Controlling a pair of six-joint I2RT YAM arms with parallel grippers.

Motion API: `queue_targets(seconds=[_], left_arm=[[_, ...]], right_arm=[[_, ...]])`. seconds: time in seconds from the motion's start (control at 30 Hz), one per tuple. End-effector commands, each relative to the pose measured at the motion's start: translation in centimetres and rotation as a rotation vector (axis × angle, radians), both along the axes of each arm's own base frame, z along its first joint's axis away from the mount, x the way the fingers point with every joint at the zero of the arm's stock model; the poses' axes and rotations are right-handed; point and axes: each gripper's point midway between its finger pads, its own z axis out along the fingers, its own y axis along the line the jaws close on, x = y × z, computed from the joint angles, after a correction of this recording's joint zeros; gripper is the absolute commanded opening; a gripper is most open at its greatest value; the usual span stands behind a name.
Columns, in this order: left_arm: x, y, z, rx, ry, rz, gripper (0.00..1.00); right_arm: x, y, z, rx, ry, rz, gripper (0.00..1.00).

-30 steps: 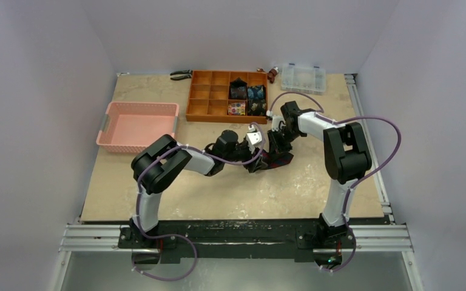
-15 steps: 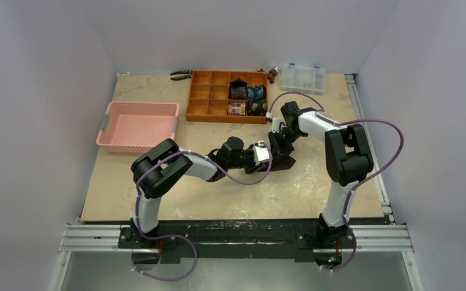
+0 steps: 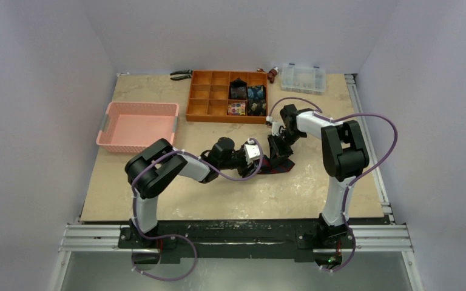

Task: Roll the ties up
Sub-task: Roll the tie at the center of the board.

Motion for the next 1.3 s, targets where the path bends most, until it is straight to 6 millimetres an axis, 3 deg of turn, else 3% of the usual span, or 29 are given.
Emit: queue_targets(seconds=[0.0, 0.23, 0.47, 0.77, 0.93, 1.13, 1.27], left_arm=[[-1.2, 1.4, 2.1, -0.142, 0.196, 0.006, 0.58], [-0.1, -0.4, 2.1, -0.288, 0.225, 0.032, 0.75], [0.2, -2.5, 1.1, -0.315, 0.179, -0.002, 0.71], [-0.1, -3.9, -0.2, -0.307, 0.159, -0.044, 0.58], [0.0, -3.4, -2.5, -0.164, 0.109, -0.021, 0.41], [-0.5, -0.8, -4.3, 0.035, 0.061, 0.005, 0.17], [-1.7, 1.7, -5.6, 0.17, 0.04, -0.027, 0.03]], right_arm=[[0.7, -3.5, -4.9, -0.225, -0.064, 0.051, 0.0], [1.5, -3.0, -4.6, -0.193, -0.09, 0.079, 0.0], [1.6, -3.0, -4.5, -0.197, -0.092, 0.086, 0.0], [1.7, -2.8, -4.6, -0.19, -0.093, 0.098, 0.0], [1.7, -1.8, -4.2, -0.146, -0.101, 0.11, 0.0], [1.6, -0.3, -3.3, -0.051, -0.104, 0.155, 0.0], [2.5, -0.4, -2.0, -0.007, -0.121, 0.172, 0.11]])
